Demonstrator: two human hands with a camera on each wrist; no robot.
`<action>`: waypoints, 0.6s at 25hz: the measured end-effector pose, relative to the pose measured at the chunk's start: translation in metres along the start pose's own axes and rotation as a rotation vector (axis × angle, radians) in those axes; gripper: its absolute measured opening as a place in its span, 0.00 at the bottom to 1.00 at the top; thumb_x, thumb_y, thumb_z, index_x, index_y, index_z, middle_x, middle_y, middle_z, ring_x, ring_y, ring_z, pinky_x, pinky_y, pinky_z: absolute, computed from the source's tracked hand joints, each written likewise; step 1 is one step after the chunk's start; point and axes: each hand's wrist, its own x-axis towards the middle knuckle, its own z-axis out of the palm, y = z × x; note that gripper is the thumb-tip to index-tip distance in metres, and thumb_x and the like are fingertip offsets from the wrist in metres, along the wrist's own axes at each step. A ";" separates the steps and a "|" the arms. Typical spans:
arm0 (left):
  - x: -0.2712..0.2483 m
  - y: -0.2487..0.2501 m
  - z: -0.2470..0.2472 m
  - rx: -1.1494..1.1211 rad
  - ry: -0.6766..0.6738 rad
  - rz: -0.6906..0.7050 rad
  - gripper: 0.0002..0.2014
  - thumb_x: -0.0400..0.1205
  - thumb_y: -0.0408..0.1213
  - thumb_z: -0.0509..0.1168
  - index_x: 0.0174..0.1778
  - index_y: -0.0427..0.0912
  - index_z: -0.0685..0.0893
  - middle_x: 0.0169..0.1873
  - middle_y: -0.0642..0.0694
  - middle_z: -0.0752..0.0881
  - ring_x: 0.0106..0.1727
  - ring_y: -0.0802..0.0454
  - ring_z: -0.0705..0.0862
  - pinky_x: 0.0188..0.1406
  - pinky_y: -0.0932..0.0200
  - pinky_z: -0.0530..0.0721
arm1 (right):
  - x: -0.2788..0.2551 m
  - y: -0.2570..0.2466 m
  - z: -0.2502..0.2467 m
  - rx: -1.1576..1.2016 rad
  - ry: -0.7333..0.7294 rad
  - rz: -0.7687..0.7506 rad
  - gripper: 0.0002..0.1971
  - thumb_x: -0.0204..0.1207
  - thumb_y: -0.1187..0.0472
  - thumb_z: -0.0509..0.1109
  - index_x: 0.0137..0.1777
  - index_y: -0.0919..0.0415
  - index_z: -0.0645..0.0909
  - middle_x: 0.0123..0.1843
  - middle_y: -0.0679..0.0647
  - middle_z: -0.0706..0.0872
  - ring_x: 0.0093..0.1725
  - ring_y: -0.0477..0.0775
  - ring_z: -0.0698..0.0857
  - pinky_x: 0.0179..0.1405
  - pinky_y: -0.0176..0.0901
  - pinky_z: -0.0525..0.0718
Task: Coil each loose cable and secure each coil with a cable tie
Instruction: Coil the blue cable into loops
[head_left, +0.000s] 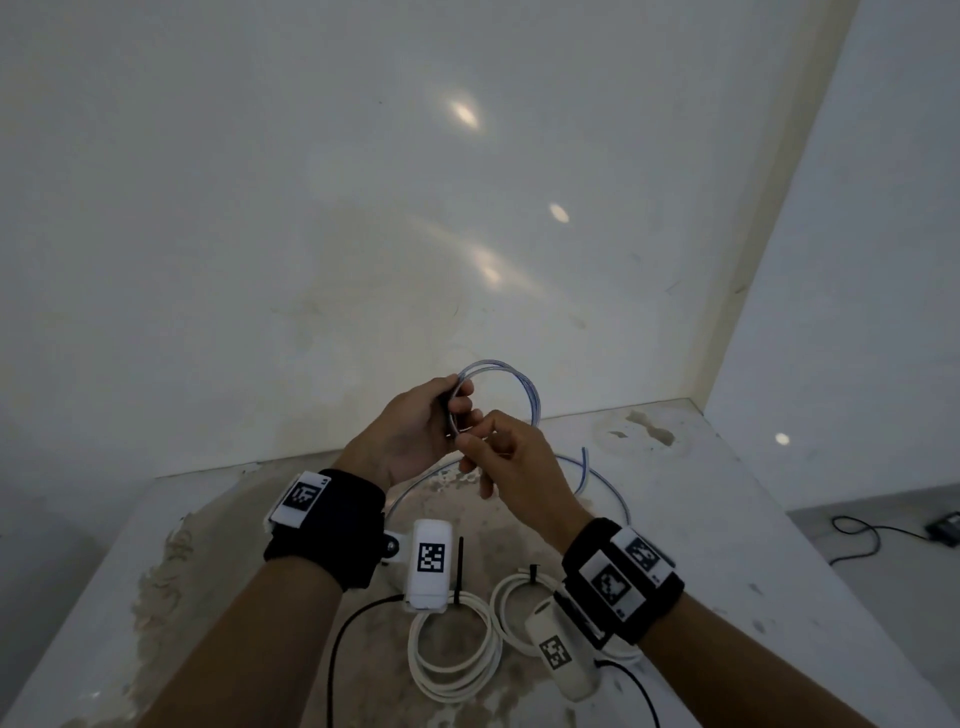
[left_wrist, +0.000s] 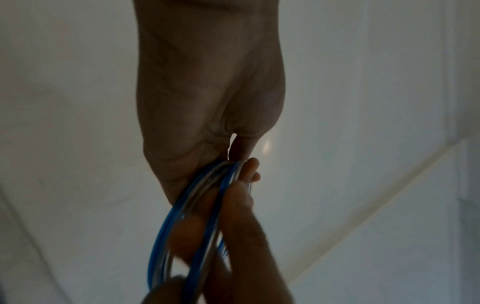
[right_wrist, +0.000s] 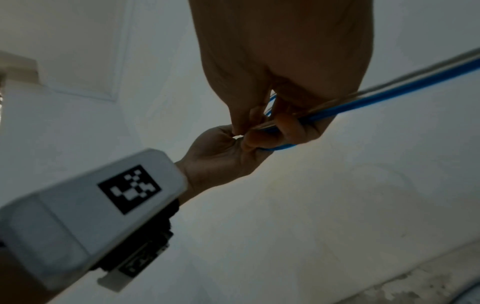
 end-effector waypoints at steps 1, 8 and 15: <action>0.000 0.000 -0.002 -0.034 0.001 0.004 0.16 0.90 0.41 0.50 0.42 0.41 0.79 0.24 0.51 0.73 0.28 0.53 0.78 0.35 0.58 0.80 | -0.002 0.006 -0.004 -0.053 -0.021 0.001 0.10 0.83 0.59 0.70 0.41 0.63 0.82 0.33 0.53 0.88 0.21 0.49 0.79 0.26 0.43 0.79; -0.005 0.014 -0.030 -0.017 0.072 -0.007 0.15 0.87 0.39 0.49 0.34 0.45 0.72 0.21 0.55 0.62 0.15 0.60 0.57 0.13 0.66 0.57 | -0.023 0.059 -0.085 -0.628 -0.407 0.142 0.14 0.85 0.45 0.64 0.47 0.50 0.88 0.38 0.50 0.87 0.35 0.41 0.81 0.43 0.41 0.80; 0.002 -0.003 -0.011 0.252 0.194 0.052 0.16 0.88 0.39 0.49 0.32 0.46 0.69 0.21 0.54 0.61 0.19 0.58 0.54 0.15 0.65 0.56 | -0.020 0.059 -0.109 -1.292 0.158 -0.198 0.04 0.72 0.48 0.79 0.45 0.41 0.90 0.45 0.51 0.75 0.44 0.57 0.77 0.50 0.51 0.70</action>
